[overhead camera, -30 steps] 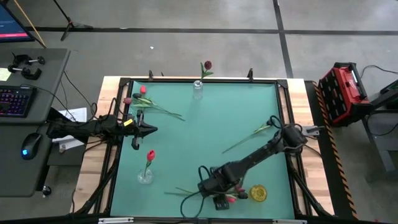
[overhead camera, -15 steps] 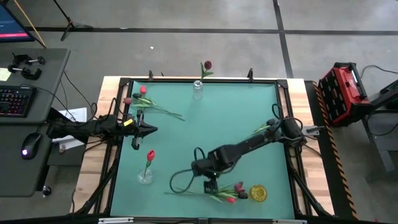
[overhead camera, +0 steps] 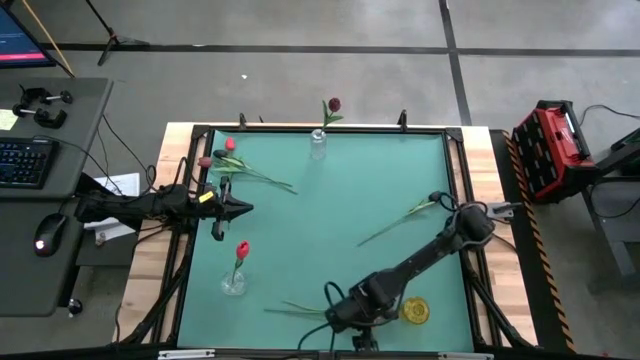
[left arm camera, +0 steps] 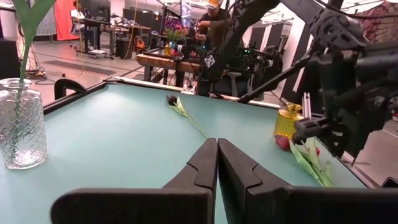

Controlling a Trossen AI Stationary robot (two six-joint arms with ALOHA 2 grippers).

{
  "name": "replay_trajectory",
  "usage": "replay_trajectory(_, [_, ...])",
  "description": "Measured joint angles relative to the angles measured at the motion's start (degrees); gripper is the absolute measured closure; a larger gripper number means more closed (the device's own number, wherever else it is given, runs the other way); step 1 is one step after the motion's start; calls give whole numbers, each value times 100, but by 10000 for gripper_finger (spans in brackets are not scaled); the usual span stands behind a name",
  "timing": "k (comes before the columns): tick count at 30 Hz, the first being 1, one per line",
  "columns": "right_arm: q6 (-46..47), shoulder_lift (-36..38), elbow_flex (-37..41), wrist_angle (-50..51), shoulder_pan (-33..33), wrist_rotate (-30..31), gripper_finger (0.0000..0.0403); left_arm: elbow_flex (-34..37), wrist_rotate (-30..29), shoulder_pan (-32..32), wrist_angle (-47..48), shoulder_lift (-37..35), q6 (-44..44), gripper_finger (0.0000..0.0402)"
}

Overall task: Sort flowers into vase by color
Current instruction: Move the red and black flowers to the center of the table

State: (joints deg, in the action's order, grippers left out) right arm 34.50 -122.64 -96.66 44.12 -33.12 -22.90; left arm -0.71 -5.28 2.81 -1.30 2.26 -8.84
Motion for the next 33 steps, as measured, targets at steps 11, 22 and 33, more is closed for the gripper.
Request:
replay_trajectory(11, [-701, -125, 4, 532, 324, 634, 149, 0, -2, 0, 1, -1, 0, 401])
replay_trajectory(22, [-1769, -149, 0, 777, 1137, 1231, 149, -1, -2, 0, 1, 0, 0, 401])
replay_trajectory(33, [-1635, 503, 0, 1054, 1803, 956, 149, -1, -2, 0, 1, -1, 0, 401])
